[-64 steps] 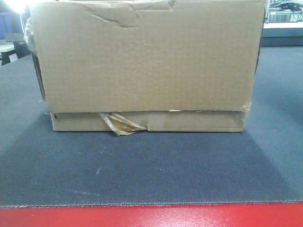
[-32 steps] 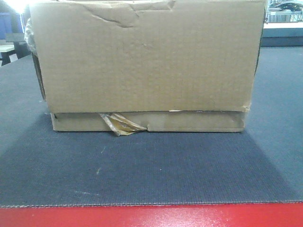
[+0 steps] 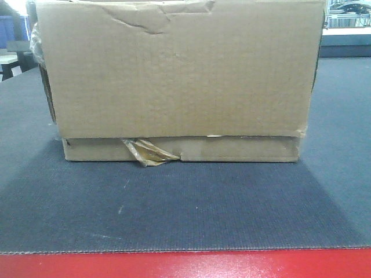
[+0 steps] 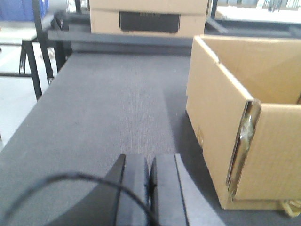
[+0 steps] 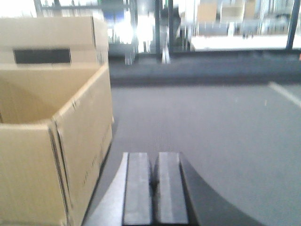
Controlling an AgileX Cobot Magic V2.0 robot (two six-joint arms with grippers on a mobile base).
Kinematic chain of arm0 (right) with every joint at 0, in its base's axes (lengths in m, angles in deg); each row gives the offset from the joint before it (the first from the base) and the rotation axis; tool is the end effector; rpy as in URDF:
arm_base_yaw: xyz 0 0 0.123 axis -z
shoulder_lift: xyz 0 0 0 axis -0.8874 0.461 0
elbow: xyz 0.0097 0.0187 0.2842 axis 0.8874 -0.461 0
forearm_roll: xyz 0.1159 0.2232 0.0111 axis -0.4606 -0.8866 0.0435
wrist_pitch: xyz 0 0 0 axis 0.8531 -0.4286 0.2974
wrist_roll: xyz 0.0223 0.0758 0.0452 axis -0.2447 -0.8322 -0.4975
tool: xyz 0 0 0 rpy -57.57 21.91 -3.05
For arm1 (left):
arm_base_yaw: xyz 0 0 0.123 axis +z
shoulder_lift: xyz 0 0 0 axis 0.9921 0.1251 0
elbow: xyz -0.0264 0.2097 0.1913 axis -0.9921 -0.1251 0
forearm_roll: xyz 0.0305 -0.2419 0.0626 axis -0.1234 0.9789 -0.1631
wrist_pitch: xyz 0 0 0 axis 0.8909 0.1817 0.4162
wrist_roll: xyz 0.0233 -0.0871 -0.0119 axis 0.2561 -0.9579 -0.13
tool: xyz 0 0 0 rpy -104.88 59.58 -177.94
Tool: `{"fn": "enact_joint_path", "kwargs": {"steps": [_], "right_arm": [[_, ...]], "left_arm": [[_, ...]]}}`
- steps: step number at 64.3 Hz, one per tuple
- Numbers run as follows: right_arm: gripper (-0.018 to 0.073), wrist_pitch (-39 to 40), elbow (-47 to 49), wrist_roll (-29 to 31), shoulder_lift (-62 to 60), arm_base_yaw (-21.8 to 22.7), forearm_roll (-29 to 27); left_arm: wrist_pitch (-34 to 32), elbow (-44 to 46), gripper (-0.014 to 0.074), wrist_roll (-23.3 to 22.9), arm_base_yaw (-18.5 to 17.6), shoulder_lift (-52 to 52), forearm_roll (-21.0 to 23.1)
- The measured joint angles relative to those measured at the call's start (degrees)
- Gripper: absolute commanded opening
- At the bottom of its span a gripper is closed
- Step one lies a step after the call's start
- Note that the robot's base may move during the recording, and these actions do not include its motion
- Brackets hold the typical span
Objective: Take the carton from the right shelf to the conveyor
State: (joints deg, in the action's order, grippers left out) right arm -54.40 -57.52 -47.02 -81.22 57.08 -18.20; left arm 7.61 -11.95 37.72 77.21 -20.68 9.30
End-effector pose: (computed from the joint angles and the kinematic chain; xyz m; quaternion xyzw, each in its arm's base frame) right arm 0.0390 0.0043 0.2997 -0.0147 0.7018 0.0567 0.7099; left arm 0.0566 0.0054 0.3148 -0.0195 0.7496 -0.0024 0.6616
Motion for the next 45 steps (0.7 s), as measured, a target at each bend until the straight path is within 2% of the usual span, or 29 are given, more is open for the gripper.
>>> {"fn": "enact_joint_path", "kwargs": {"steps": [45], "right_arm": [[-0.0068,0.1,-0.1,0.0,-2.4,0.0,0.0]], "left_arm": [[0.0,0.0,-0.0008,0.0,0.0,-0.5,0.0]]}}
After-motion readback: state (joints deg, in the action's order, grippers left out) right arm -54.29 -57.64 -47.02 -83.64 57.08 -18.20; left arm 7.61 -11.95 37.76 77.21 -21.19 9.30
